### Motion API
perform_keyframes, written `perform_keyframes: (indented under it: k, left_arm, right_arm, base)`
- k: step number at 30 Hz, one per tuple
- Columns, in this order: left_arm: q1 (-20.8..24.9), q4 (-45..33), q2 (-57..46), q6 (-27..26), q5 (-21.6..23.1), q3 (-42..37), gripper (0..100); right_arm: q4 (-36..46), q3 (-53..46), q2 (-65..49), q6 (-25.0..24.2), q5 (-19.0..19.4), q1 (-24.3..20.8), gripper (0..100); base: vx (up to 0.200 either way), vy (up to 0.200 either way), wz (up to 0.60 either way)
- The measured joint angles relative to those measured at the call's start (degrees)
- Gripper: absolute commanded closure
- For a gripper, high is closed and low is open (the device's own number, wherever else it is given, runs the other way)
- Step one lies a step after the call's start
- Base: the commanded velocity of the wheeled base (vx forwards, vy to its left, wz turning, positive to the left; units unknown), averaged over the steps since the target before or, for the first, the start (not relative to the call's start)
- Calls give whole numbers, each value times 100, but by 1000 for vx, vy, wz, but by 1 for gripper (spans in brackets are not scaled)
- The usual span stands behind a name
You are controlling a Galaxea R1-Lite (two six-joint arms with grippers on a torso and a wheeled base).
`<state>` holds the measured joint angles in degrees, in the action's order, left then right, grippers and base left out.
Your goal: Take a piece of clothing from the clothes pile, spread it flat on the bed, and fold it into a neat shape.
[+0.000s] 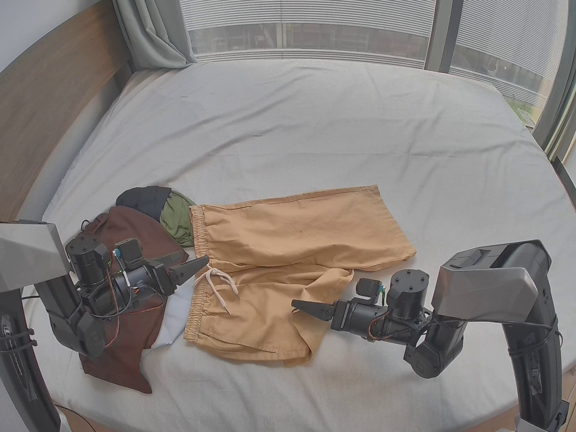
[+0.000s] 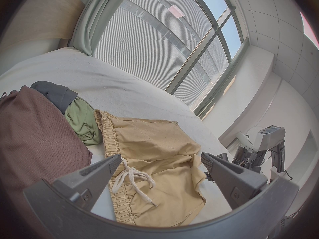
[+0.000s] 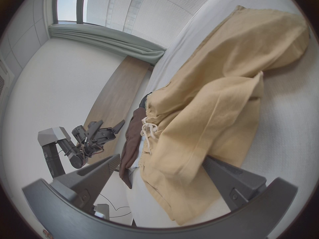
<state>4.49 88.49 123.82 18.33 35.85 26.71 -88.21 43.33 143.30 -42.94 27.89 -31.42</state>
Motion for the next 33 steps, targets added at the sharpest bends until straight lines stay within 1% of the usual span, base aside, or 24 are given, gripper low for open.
perform_keyframes:
  k: [10,18,19,33]
  left_arm:
    - [22,-2,2,0,0,-9,0]
    - [26,0,7,0,0,-12,0]
    - [26,0,7,0,0,-12,0]
    - [28,0,10,0,0,-11,0]
  right_arm:
    - [-2,-59,110,-4,-402,124,0]
    - [-13,-301,44,-12,-430,179,0]
    - [-11,-363,17,-15,-428,177,100]
    - [-17,-766,-258,-9,-419,206,100]
  base:
    - [0,0,0]
    - [0,0,0]
    - [0,0,0]
    - [0,0,0]
